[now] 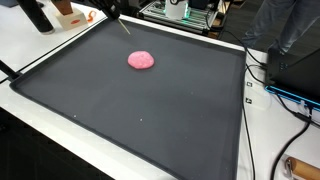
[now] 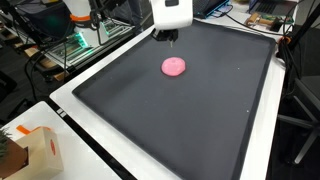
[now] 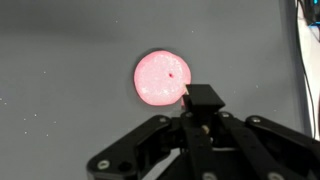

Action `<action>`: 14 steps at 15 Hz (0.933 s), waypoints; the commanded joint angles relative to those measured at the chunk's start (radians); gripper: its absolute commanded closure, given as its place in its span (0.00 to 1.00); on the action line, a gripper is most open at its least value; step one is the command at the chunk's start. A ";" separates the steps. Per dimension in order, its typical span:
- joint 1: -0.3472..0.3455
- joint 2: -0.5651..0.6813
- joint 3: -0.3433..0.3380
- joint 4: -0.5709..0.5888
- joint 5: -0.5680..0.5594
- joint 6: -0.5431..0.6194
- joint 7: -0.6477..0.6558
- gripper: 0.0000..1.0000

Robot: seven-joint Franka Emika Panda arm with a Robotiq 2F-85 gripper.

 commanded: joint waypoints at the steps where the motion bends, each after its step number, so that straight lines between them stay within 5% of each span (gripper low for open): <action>1: -0.065 0.102 0.010 0.091 0.083 -0.081 -0.093 0.97; 14: -0.190 0.259 0.036 0.158 0.139 -0.112 -0.392 0.97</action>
